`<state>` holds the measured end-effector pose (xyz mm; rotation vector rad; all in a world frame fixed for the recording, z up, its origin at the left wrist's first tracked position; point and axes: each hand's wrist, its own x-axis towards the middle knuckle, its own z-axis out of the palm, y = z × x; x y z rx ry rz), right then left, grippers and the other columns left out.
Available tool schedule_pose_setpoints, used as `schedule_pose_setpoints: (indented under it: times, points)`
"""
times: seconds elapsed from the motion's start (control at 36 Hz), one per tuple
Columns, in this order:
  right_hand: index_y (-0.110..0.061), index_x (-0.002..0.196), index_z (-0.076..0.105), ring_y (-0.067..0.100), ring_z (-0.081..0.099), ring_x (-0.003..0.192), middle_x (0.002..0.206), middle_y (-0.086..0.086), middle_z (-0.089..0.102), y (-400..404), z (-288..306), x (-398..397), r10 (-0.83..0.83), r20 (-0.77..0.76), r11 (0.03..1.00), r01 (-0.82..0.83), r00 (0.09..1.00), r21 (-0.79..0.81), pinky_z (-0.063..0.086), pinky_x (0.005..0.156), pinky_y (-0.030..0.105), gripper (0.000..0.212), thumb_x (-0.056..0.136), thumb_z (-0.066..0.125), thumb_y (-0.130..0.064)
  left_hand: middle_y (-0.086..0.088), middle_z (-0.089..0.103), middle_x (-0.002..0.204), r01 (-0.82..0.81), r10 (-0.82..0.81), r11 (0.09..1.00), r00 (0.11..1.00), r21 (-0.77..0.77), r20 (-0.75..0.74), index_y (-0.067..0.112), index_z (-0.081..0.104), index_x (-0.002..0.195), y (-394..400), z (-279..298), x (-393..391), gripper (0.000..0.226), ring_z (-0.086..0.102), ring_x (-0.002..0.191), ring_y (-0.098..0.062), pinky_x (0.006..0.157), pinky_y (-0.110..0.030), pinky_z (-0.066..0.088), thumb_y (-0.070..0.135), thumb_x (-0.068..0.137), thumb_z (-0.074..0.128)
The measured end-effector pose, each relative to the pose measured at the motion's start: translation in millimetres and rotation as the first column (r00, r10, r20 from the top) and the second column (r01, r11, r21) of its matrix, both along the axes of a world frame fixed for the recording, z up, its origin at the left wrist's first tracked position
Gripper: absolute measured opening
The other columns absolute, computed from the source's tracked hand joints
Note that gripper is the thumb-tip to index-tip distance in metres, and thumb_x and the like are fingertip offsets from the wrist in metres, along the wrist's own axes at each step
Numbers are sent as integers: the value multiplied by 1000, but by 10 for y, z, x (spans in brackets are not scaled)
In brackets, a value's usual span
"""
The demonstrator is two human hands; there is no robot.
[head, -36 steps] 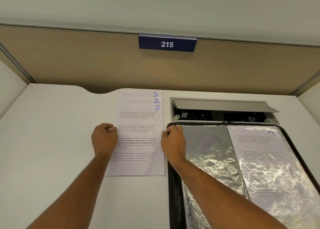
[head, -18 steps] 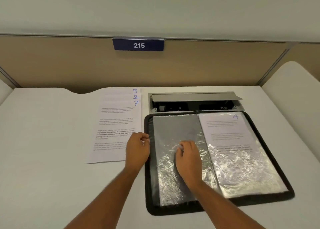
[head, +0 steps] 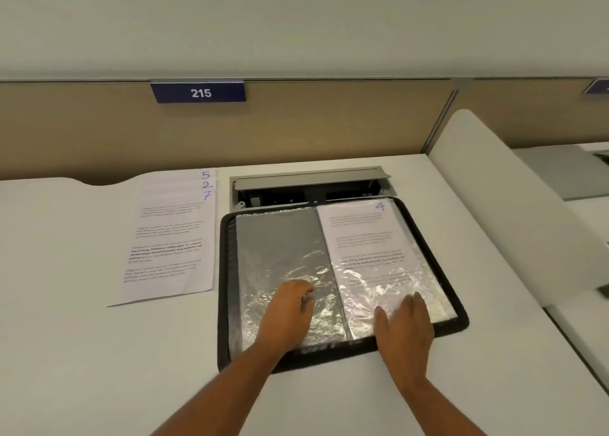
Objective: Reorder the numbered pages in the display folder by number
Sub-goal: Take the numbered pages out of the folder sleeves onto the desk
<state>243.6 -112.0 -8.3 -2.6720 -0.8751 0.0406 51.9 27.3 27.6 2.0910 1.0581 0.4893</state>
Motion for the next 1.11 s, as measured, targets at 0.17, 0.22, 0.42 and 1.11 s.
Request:
schedule_pose_setpoints:
  times: [0.17, 0.22, 0.42, 1.11]
  points:
    - [13, 140, 49, 45, 31, 146, 152, 33, 40, -325, -124, 256, -66, 97, 993, 75, 993, -92, 33, 114, 61, 77, 98, 55, -51, 13, 60, 124, 73, -50, 988, 985, 135, -167, 25, 71, 116, -172, -141, 87, 21, 47, 109, -1, 96, -14, 36, 30, 100, 59]
    - [8, 138, 54, 47, 32, 145, 149, 35, 42, -352, -134, 277, -20, 115, 995, 32, 993, -95, 33, 112, 62, 73, 97, 41, -52, 12, 57, 125, 73, -45, 987, 980, 143, -192, 23, 70, 117, -206, -110, 117, 22, 44, 110, -2, 95, -14, 33, 30, 99, 60]
    - [-15, 135, 66, 53, 37, 142, 148, 38, 43, -276, -100, 255, 126, 116, 992, -126, 985, -2, 35, 114, 65, 40, 95, 67, -18, 2, 70, 94, -67, 58, 994, 993, -87, -107, 12, 74, 92, -253, 106, 286, 12, 63, 78, -7, 79, -26, 57, 17, 96, 64]
    - [-20, 160, 29, 20, 62, 104, 118, 2, 68, -70, 177, -546, 681, -5, 703, -652, 732, 286, 55, 92, 40, 58, 107, 49, -29, 4, 59, 103, -622, 640, 697, 764, -357, -83, 13, 44, 141, 41, 270, -181, 55, 67, 86, -21, 62, -27, 53, 1, 90, 61]
